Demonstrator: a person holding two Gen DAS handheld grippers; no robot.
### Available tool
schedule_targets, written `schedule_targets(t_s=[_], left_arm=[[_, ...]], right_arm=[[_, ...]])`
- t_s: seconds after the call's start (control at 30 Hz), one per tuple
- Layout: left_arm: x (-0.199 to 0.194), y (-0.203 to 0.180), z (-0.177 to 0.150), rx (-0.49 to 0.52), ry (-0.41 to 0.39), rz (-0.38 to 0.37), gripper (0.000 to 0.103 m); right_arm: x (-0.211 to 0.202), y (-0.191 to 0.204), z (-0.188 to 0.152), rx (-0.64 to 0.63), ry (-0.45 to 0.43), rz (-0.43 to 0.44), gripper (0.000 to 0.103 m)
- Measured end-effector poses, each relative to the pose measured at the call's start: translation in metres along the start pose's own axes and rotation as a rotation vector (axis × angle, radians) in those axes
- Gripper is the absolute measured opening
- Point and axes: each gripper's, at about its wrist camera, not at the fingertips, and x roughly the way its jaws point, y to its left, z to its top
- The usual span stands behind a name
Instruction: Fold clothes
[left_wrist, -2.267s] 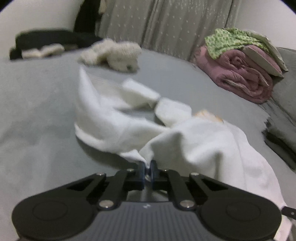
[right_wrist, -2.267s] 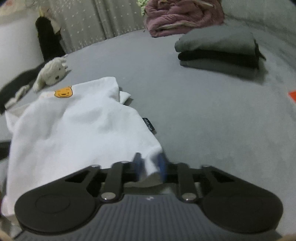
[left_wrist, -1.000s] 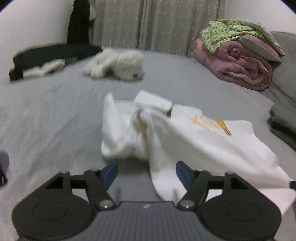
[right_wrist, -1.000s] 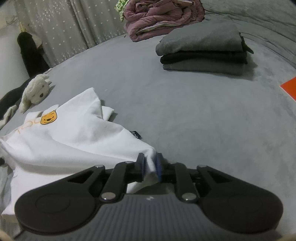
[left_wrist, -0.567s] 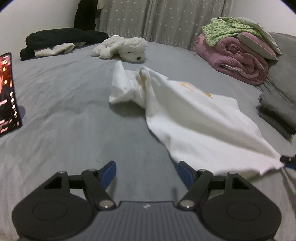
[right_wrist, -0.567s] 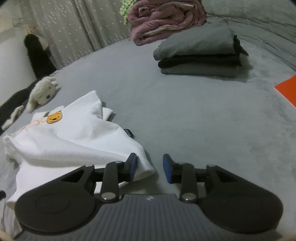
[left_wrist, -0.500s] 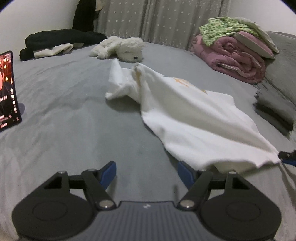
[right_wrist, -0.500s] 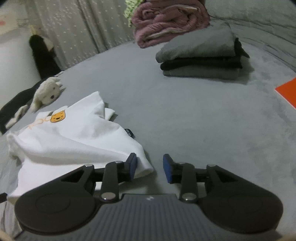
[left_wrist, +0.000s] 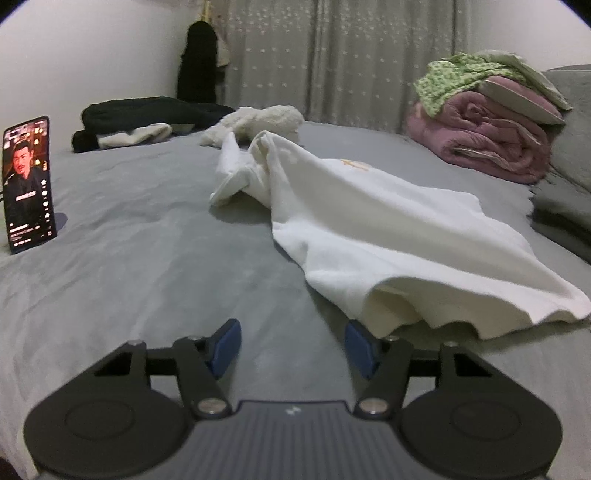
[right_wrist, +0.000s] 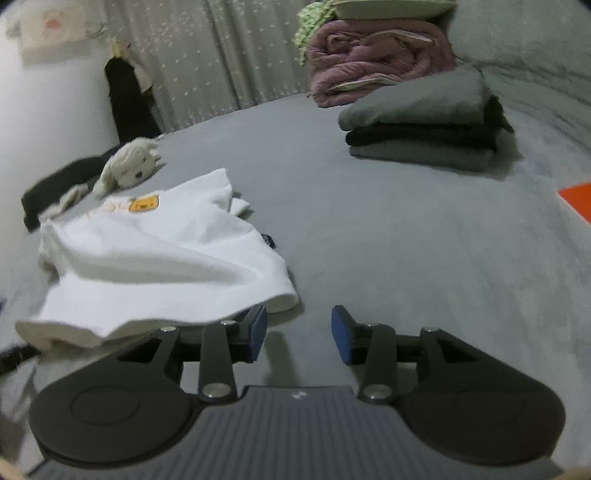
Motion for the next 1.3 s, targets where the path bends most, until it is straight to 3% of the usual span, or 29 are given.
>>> schedule_targets(t_s=[0.17, 0.37, 0.57, 0.7, 0.97, 1.13, 1.17, 1.23, 1.27, 1.3], left_arm=[[0.008, -0.012, 0.002, -0.019, 0.013, 0.041, 0.057], [0.013, -0.020, 0.009, -0.066, 0.038, 0.044, 0.046], [0.004, -0.020, 0.005, -0.154, 0.044, -0.026, 0.046], [-0.003, -0.023, -0.001, -0.156, 0.031, -0.051, 0.048], [0.000, -0.027, -0.003, -0.178, 0.008, -0.042, 0.048], [0.010, -0.035, 0.000, -0.154, 0.009, -0.002, 0.030], [0.012, -0.037, 0.001, -0.142, 0.012, 0.002, 0.024], [0.015, -0.040, 0.001, -0.120, 0.017, 0.009, 0.011], [0.015, -0.041, 0.002, -0.082, 0.019, 0.007, 0.006], [0.014, -0.042, 0.003, -0.045, 0.021, 0.004, 0.005]], right_arm=[[0.009, 0.009, -0.001, -0.076, -0.013, -0.031, 0.044], [0.023, 0.013, 0.008, -0.032, -0.048, -0.055, 0.044], [0.031, 0.020, 0.012, 0.017, -0.053, -0.073, 0.044], [0.030, 0.022, 0.013, 0.019, -0.050, -0.078, 0.044], [0.029, 0.021, 0.010, 0.024, -0.048, -0.069, 0.044], [0.032, 0.024, 0.010, 0.017, -0.042, -0.076, 0.044], [0.032, 0.025, 0.011, 0.013, -0.040, -0.079, 0.043], [0.033, 0.028, 0.012, 0.003, -0.035, -0.079, 0.028], [0.032, 0.030, 0.012, 0.000, -0.036, -0.088, 0.013], [0.031, 0.031, 0.013, -0.003, -0.039, -0.102, 0.007]])
